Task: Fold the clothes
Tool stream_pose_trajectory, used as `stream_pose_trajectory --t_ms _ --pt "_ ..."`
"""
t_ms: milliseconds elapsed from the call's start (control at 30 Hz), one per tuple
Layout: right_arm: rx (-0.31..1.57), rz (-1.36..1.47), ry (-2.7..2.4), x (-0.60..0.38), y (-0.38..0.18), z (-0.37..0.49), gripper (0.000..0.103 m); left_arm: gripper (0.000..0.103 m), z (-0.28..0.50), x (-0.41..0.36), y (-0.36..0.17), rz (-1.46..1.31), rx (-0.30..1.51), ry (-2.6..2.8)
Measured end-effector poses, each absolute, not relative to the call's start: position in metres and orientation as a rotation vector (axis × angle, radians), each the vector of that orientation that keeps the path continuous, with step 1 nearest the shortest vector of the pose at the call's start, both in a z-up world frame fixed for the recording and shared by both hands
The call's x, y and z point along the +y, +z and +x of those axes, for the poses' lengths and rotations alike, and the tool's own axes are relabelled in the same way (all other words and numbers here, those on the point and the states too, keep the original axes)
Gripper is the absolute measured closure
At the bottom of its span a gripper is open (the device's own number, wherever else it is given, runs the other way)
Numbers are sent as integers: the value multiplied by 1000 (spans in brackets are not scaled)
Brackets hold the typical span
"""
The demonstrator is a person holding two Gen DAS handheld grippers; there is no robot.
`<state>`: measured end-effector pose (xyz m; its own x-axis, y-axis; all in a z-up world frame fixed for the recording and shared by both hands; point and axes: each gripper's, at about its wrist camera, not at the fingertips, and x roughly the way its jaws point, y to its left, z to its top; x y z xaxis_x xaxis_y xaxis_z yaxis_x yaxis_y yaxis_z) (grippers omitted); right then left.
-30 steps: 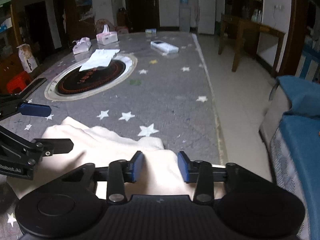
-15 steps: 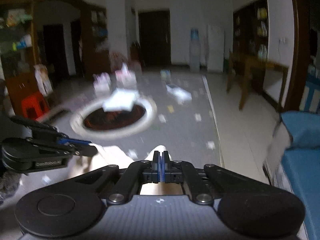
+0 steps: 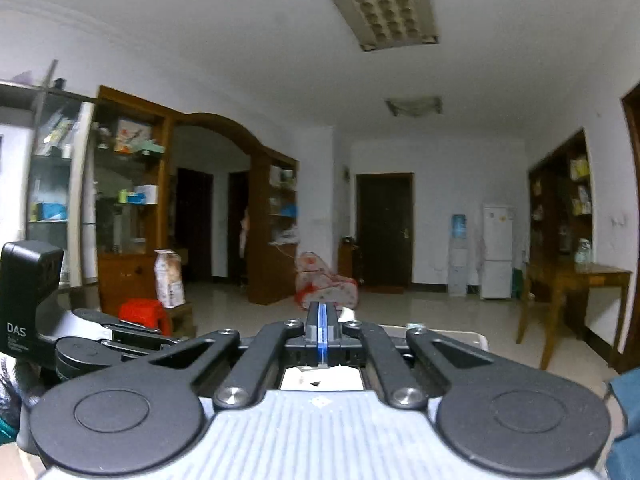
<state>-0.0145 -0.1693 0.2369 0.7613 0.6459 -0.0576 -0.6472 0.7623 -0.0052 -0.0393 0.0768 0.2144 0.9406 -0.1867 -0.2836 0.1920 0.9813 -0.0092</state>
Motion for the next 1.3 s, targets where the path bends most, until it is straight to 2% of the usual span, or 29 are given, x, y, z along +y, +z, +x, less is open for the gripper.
stream_pose_trajectory --t_ms 67,133,200,267,300,333,367,400,433,500,633,700,800,1067,1300 --pt "61 -27 713 -168 239 -23 99 96 -50 78 209 40 321 -194" --pt "85 -32 709 -168 236 -26 87 95 -59 81 199 55 362 -176" --pt "110 -41 696 -168 229 -32 66 93 -66 90 190 34 397 -158" --pt "137 -52 697 -165 221 -36 61 93 -77 100 185 7 407 -135" --pt "150 -57 697 -164 218 -38 56 90 -83 104 185 6 404 -119" --pt "168 -66 702 -163 211 -40 50 80 -89 107 184 6 403 -103" --pt "183 -71 704 -159 202 -47 37 65 -94 110 182 10 405 -89" --pt "191 -74 705 -158 199 -48 30 59 -99 112 180 12 408 -75" --pt "199 -76 706 -157 195 -50 28 54 -104 114 175 12 415 -63" --pt "227 -89 715 -149 185 -57 18 54 -110 117 165 -2 440 -49" --pt "283 -88 731 -141 168 -67 11 51 -116 121 142 -51 498 -34" --pt "304 -94 728 -138 159 -74 3 50 -120 121 132 -71 516 -38" --pt "333 -109 719 -131 146 -84 0 47 -126 116 123 -78 529 -44" --pt "393 -94 695 -128 122 -98 0 31 -147 108 114 -92 518 -36" --pt "417 -113 670 -124 111 -108 0 24 -160 100 109 -97 524 -24"
